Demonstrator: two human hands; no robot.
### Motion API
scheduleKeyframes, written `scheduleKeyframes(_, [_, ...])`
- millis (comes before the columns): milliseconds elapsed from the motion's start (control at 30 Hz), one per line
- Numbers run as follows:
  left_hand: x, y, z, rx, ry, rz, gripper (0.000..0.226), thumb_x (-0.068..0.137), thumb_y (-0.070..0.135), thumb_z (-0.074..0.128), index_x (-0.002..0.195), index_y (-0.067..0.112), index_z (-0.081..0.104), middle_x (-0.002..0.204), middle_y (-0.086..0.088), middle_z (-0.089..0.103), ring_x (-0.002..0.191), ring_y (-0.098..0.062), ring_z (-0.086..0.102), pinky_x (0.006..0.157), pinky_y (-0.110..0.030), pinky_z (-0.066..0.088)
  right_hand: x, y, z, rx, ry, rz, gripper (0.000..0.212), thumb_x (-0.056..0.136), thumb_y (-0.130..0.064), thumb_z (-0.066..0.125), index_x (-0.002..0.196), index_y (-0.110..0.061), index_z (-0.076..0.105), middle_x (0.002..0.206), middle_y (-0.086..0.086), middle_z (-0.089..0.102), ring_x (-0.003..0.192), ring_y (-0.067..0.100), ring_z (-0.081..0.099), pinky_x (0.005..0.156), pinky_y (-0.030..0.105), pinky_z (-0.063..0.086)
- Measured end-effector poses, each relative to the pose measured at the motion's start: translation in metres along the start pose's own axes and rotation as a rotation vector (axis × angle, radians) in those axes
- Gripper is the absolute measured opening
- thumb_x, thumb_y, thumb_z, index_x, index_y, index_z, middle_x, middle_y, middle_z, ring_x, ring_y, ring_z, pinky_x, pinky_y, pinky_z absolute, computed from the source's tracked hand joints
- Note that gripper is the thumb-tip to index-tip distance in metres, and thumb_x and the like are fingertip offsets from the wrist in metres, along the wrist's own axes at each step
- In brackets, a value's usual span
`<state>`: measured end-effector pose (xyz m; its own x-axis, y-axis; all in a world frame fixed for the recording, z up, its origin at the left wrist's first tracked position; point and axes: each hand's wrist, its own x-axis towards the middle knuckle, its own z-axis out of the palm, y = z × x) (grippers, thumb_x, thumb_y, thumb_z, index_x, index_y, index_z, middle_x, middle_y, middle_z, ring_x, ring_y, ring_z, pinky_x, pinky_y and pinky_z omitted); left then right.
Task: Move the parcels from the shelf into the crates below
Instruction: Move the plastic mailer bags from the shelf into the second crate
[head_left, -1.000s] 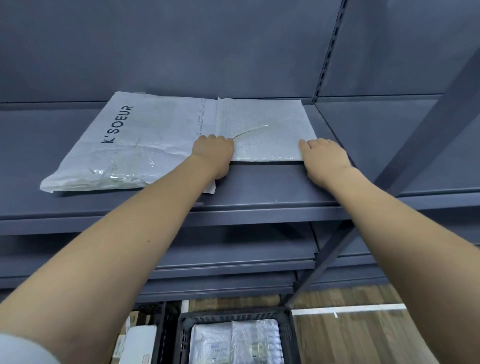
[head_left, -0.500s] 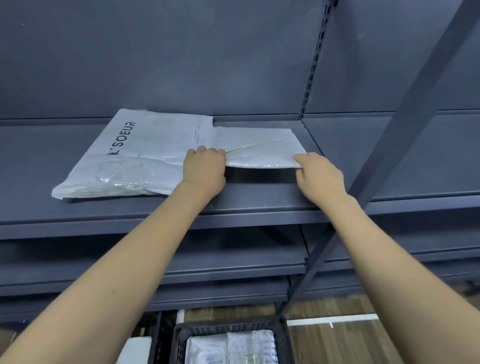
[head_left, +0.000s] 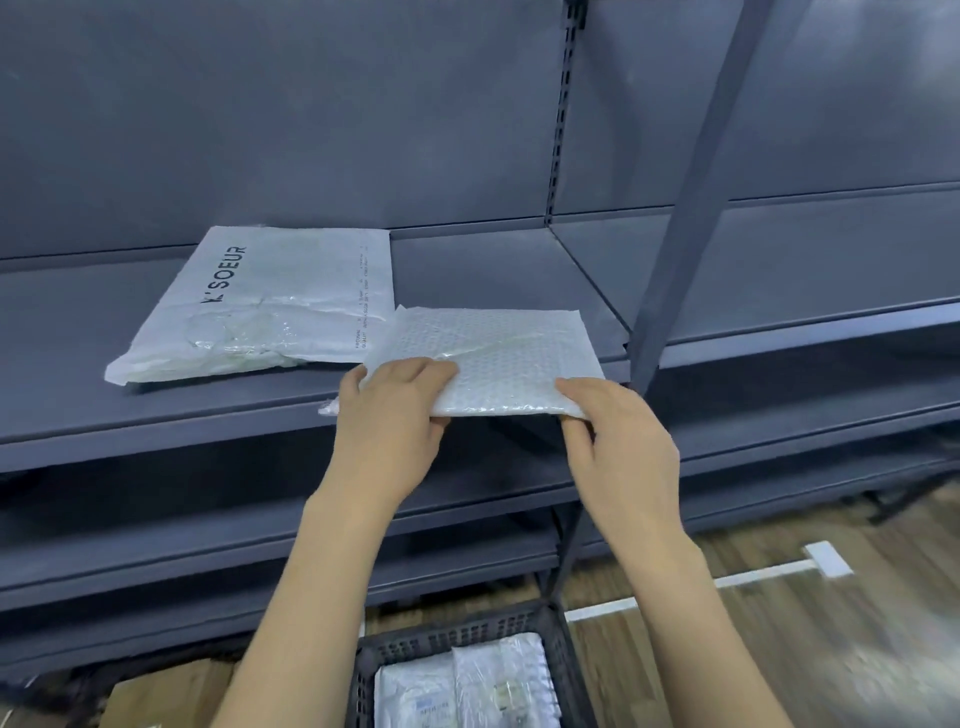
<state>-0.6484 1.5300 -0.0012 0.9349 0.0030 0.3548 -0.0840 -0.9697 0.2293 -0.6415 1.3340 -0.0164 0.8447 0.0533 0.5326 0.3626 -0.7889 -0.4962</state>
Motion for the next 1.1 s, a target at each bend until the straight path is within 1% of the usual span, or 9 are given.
scheduleKeyframes(167, [-0.02, -0.001, -0.012, -0.052, 0.169, 0.079, 0.039, 0.074, 0.0, 0.073, 0.108, 0.018, 0.07, 0.108, 0.001, 0.071, 0.096, -0.024, 0.067, 0.085, -0.045, 0.043, -0.011, -0.007, -0.027, 0.082, 0.148, -0.02, 0.041, 0.082, -0.013, 0.071, 0.122, -0.014, 0.06, 0.119, -0.001, 0.062, 0.11, 0.015, 0.055, 0.086, 0.02, 0.04])
scheduleKeyframes(300, [-0.031, -0.003, -0.037, -0.063, 0.245, 0.095, 0.034, 0.078, 0.002, 0.071, 0.107, 0.019, 0.071, 0.104, -0.001, 0.072, 0.092, -0.027, 0.068, 0.082, -0.042, 0.043, -0.01, 0.006, -0.042, 0.153, 0.087, 0.158, 0.074, 0.084, -0.025, 0.071, 0.146, -0.017, 0.031, 0.144, -0.004, 0.041, 0.133, 0.011, 0.034, 0.102, 0.021, 0.03])
scheduleKeyframes(400, [-0.039, -0.014, -0.049, -0.069, 0.216, 0.175, 0.034, 0.078, 0.0, 0.069, 0.105, 0.021, 0.071, 0.103, 0.003, 0.07, 0.092, -0.025, 0.065, 0.079, -0.038, 0.037, -0.014, 0.013, -0.042, 0.1, -0.013, 0.173, 0.081, 0.085, -0.016, 0.07, 0.15, -0.017, 0.022, 0.154, -0.001, 0.028, 0.142, 0.014, 0.022, 0.114, 0.029, 0.022])
scheduleKeyframes(533, [-0.052, -0.025, -0.057, -0.099, 0.174, 0.246, 0.039, 0.073, 0.01, 0.056, 0.103, 0.03, 0.07, 0.102, 0.014, 0.065, 0.092, -0.014, 0.055, 0.078, -0.035, 0.031, -0.018, 0.015, -0.034, 0.03, -0.154, 0.012, 0.071, 0.082, 0.005, 0.061, 0.146, -0.016, 0.036, 0.152, 0.003, 0.034, 0.145, 0.025, 0.019, 0.116, 0.049, 0.022])
scheduleKeyframes(633, [-0.062, -0.032, -0.064, -0.19, 0.159, 0.234, 0.035, 0.078, 0.021, 0.049, 0.106, 0.037, 0.063, 0.105, 0.025, 0.058, 0.096, -0.01, 0.057, 0.081, -0.041, 0.042, -0.021, 0.015, -0.031, 0.056, -0.244, -0.064, 0.049, 0.085, 0.005, 0.059, 0.128, -0.019, 0.059, 0.136, -0.004, 0.054, 0.141, 0.019, 0.028, 0.118, 0.041, 0.02])
scheduleKeyframes(767, [-0.068, -0.034, -0.077, -0.237, 0.214, 0.141, 0.03, 0.079, 0.028, 0.052, 0.101, 0.022, 0.071, 0.1, 0.014, 0.068, 0.093, -0.018, 0.065, 0.083, -0.048, 0.049, -0.02, 0.006, -0.041, 0.134, -0.201, -0.119, 0.035, 0.083, 0.001, 0.059, 0.113, -0.016, 0.068, 0.114, -0.007, 0.066, 0.109, 0.012, 0.058, 0.102, 0.024, 0.039])
scheduleKeyframes(867, [-0.077, -0.032, -0.085, -0.29, 0.266, 0.042, 0.023, 0.081, 0.022, 0.062, 0.102, 0.017, 0.071, 0.097, 0.007, 0.071, 0.092, -0.02, 0.065, 0.084, -0.039, 0.048, -0.014, -0.003, -0.052, 0.207, -0.105, -0.185, 0.019, 0.087, -0.013, 0.061, 0.105, -0.018, 0.069, 0.103, -0.01, 0.066, 0.09, 0.001, 0.054, 0.076, 0.007, 0.039])
scheduleKeyframes(967, [-0.083, -0.03, -0.088, -0.357, 0.266, -0.074, 0.032, 0.085, 0.024, 0.069, 0.117, 0.022, 0.064, 0.106, 0.019, 0.064, 0.1, -0.014, 0.059, 0.089, -0.033, 0.045, -0.006, -0.013, -0.064, 0.17, -0.024, -0.293, 0.019, 0.092, -0.034, 0.053, 0.095, -0.019, 0.065, 0.088, -0.015, 0.061, 0.077, 0.001, 0.048, 0.071, 0.016, 0.036])
scheduleKeyframes(1100, [-0.085, -0.032, -0.088, -0.365, 0.198, -0.13, 0.053, 0.083, 0.032, 0.068, 0.132, 0.033, 0.048, 0.114, 0.02, 0.059, 0.107, -0.009, 0.054, 0.086, -0.03, 0.043, -0.001, -0.027, -0.075, 0.131, -0.011, -0.308, 0.012, 0.092, -0.033, 0.06, 0.089, -0.023, 0.052, 0.07, -0.021, 0.049, 0.062, 0.011, 0.041, 0.065, 0.019, 0.029])
